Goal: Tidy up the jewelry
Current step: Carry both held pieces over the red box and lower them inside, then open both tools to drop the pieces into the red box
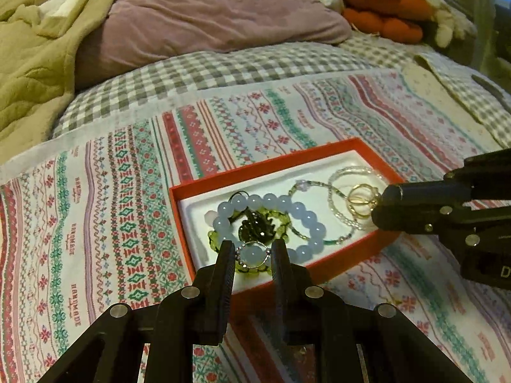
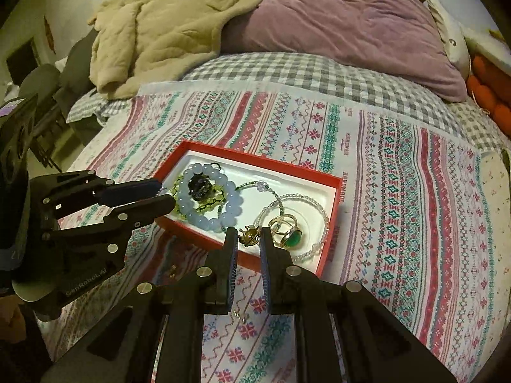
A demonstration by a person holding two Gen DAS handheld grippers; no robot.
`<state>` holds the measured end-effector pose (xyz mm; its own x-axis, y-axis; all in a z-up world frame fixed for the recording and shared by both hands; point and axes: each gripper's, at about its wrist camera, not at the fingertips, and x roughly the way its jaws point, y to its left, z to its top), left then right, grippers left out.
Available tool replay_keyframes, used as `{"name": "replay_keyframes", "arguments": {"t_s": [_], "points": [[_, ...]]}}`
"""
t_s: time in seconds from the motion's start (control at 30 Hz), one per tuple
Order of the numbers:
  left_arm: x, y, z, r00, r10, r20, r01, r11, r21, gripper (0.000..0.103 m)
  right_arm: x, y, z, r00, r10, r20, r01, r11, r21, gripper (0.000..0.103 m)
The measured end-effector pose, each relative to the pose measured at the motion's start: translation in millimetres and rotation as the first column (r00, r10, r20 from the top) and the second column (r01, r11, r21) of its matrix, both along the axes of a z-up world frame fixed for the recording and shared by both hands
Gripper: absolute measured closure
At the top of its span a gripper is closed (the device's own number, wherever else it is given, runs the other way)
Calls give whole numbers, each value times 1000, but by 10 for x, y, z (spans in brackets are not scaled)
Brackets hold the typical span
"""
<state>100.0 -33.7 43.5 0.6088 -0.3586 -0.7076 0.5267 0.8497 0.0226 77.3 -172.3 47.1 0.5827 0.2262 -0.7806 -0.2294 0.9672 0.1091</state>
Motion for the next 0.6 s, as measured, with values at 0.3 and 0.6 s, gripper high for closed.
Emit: {"name": "replay_keyframes", "arguments": {"t_s": [0.3, 0.6], "points": [[91, -15, -71, 1000, 14, -8, -14, 1000, 10, 85, 81, -19, -80, 1000, -4, -18, 4, 1000, -5, 88], [48, -41, -51, 1000, 5, 15, -5, 1000, 30, 70, 66, -47, -63, 1000, 0, -15, 0, 1000, 9, 80]]}}
